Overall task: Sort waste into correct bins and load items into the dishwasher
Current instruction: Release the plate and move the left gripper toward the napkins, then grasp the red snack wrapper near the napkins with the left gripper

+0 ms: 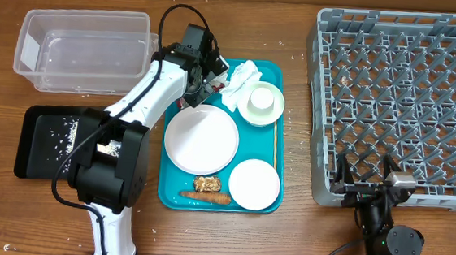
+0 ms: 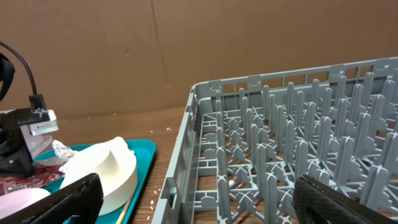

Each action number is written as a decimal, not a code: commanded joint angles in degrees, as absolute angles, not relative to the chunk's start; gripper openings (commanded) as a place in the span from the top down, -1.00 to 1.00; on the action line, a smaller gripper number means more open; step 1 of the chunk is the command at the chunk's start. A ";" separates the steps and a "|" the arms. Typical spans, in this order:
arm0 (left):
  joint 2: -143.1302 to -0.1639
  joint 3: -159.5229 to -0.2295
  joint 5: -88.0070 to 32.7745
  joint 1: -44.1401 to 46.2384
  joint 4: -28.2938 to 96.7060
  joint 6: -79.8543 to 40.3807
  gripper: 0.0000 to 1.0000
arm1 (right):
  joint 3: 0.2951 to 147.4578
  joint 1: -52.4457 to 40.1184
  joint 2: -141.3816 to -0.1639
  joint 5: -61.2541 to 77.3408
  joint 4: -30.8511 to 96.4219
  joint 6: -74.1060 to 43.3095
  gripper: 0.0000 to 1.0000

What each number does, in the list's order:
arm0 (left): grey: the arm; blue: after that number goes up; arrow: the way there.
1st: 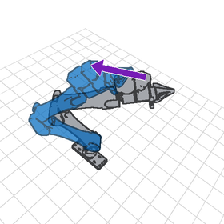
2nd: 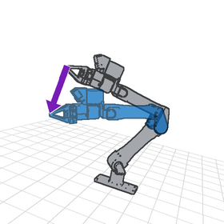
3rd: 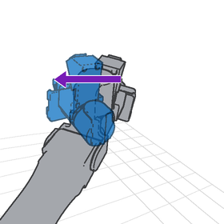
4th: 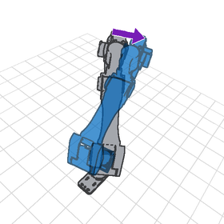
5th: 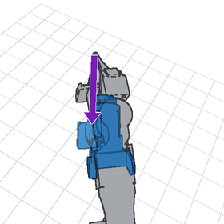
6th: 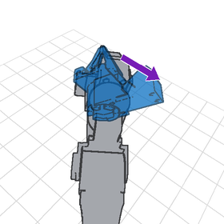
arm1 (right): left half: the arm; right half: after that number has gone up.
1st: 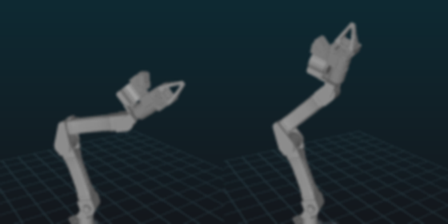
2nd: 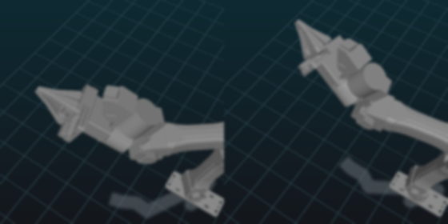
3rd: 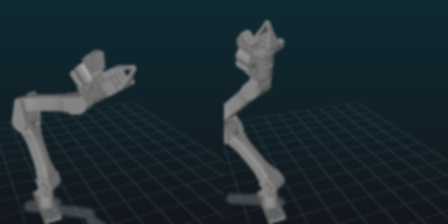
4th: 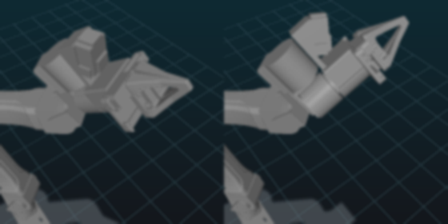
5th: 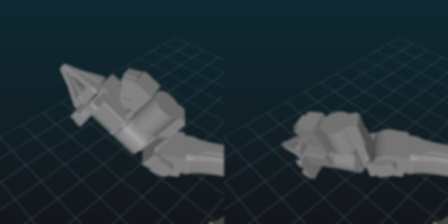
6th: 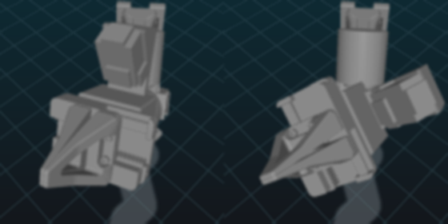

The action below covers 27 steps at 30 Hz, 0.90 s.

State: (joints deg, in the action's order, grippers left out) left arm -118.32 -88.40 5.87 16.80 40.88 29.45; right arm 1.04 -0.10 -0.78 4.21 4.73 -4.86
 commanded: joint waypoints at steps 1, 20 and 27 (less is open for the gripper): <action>-118.78 -87.42 6.17 16.88 40.88 29.56 0.38 | 0.47 -0.40 -0.16 3.90 4.49 -4.64 -1.00; -116.99 -95.59 6.42 19.44 54.54 25.52 0.92 | 0.47 -0.40 -0.16 3.90 4.49 -4.64 -1.00; -116.88 -102.61 6.98 19.94 58.96 21.50 0.92 | 0.47 -0.40 -0.16 3.90 4.49 -4.64 -1.00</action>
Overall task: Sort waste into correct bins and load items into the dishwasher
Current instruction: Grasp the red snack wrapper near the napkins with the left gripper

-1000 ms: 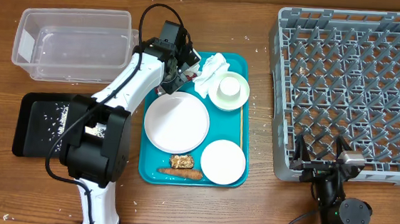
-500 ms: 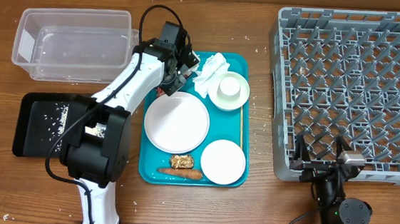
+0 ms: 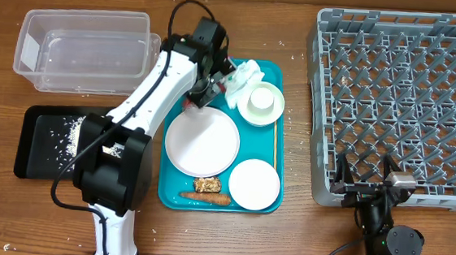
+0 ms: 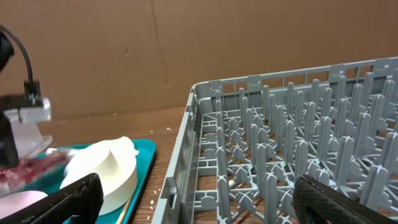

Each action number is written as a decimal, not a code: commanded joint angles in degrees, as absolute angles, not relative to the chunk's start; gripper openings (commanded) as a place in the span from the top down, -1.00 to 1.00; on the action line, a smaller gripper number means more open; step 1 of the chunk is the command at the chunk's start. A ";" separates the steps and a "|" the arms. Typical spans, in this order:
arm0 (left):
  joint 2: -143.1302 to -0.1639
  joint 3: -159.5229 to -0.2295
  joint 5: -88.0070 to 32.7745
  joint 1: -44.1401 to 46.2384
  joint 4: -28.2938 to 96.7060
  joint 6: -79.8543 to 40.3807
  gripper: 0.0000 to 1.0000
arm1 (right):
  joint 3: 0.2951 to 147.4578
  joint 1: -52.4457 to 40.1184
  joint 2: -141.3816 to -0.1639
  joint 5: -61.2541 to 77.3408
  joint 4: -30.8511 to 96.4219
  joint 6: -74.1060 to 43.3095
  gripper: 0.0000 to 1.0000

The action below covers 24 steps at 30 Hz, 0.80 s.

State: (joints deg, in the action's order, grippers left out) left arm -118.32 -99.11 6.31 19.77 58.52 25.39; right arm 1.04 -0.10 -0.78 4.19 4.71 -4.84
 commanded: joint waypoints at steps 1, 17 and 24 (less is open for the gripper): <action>-116.86 -103.37 7.51 19.84 58.94 19.94 0.92 | 0.47 -0.40 -0.16 3.90 4.49 -4.64 -1.00; -116.84 -115.04 7.86 19.51 67.85 15.16 0.92 | 0.47 -0.40 -0.16 3.90 4.49 -4.64 -1.00; -116.77 -115.42 7.42 19.51 71.18 13.58 0.92 | 0.47 -0.40 -0.16 3.90 4.49 -4.64 -1.00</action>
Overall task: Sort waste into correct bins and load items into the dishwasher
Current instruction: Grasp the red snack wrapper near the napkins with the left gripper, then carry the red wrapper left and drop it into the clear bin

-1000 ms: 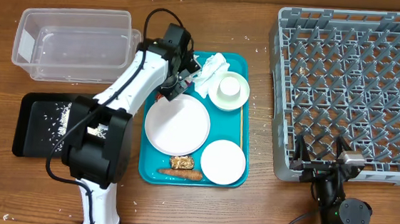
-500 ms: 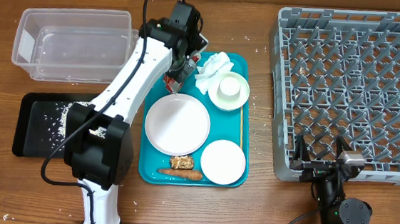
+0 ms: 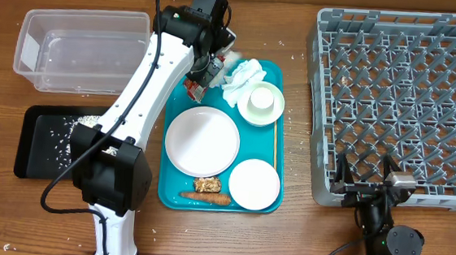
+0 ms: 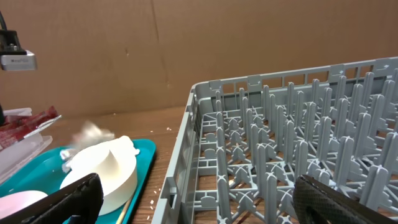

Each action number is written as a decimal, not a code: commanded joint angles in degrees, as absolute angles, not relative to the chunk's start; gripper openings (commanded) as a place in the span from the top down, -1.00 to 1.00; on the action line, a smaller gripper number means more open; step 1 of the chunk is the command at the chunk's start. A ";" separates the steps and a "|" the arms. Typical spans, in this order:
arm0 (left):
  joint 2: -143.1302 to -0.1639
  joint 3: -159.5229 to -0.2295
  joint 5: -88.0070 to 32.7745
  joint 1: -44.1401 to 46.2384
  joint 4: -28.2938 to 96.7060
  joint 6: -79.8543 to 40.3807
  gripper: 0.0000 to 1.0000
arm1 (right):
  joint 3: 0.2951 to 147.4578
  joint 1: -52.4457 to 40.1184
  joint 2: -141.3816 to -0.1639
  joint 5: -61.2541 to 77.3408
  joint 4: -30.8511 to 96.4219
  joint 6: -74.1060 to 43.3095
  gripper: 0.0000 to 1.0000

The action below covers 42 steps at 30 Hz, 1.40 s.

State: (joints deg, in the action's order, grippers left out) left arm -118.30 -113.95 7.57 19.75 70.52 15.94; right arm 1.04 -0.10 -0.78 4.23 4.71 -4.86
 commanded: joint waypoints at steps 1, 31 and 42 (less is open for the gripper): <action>-116.77 -115.42 7.38 19.51 71.64 13.30 0.92 | 0.47 -0.40 -0.16 3.90 4.49 -4.64 -1.00; -115.98 -115.33 10.90 -6.90 51.81 -28.16 0.12 | 0.47 -0.40 -0.16 3.90 4.49 -4.64 -1.00; -116.86 -115.35 -6.26 -8.34 51.90 -23.44 0.12 | 0.47 -0.40 -0.16 3.90 4.49 -4.64 -1.00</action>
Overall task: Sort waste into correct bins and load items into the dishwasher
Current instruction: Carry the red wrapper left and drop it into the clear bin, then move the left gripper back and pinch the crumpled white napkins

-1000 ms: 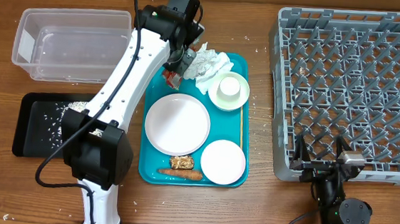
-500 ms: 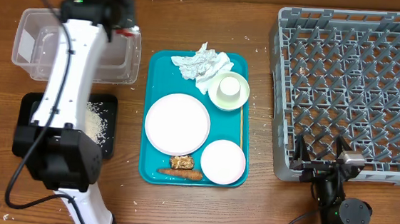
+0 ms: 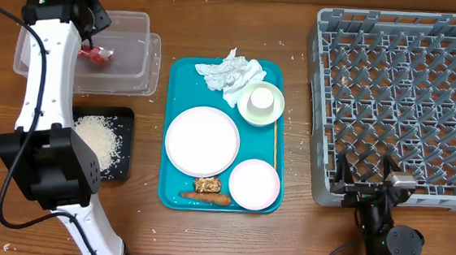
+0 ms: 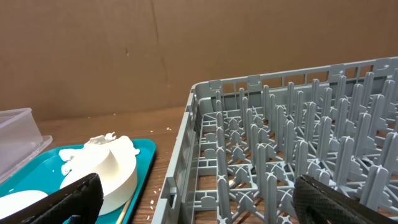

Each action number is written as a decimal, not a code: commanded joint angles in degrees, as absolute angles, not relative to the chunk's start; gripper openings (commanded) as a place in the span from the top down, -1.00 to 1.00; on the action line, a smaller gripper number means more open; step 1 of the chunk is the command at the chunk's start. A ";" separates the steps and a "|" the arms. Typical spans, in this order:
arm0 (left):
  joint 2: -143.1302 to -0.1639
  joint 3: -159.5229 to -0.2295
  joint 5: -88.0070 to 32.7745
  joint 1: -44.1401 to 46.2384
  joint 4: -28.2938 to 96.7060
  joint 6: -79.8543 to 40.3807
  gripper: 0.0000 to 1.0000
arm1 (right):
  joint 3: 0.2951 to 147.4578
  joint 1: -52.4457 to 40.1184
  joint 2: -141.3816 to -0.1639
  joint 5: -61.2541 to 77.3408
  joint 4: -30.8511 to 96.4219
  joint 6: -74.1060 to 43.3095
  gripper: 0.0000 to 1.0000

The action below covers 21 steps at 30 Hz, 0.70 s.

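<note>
The clear plastic bin (image 3: 128,50) sits at the far left with a red wrapper (image 3: 95,55) inside its walls. My left gripper (image 3: 92,19) hangs right above the wrapper; whether the fingers still grip it does not show. A teal tray (image 3: 181,75) holds a crumpled white napkin (image 3: 228,70), a white cup (image 3: 261,102), a large plate (image 3: 202,140), a small plate (image 3: 254,183), a thin stick (image 3: 276,143) and food scraps (image 3: 207,191). The grey dish rack (image 3: 401,100) fills the right side. My right gripper (image 3: 366,184) is open at the rack's near edge, holding nothing (image 4: 199,208).
A black tray (image 3: 123,119) with a pile of rice lies in front of the clear bin, partly under my left arm. In the right wrist view the rack (image 4: 280,137) is straight ahead, the cup (image 4: 106,168) and teal tray (image 4: 146,155) to its left.
My left arm has swung from the teal tray's far left corner to over the clear bin, and the red wrapper has gone with it. The right arm has not moved.
My left gripper was down at the wrapper beside the napkin on the teal tray. Then it was lifted with the red wrapper hanging from it at the tray's far edge. Now the wrapper is in the clear bin. The right gripper stayed open throughout.
</note>
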State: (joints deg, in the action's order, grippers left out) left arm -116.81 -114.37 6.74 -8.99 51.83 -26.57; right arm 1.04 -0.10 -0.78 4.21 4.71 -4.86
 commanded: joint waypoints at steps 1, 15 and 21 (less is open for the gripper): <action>-116.86 -115.35 -11.51 -8.19 51.88 -21.23 0.15 | 0.47 -0.40 -0.16 3.90 4.49 -4.64 -1.00; -116.90 -111.72 -17.41 8.60 50.61 5.69 -0.25 | 0.47 -0.40 -0.16 3.90 4.49 -4.64 -1.00; -116.95 -106.74 -17.28 14.33 42.76 6.04 -0.45 | 0.47 -0.40 -0.16 3.90 4.49 -4.64 -1.00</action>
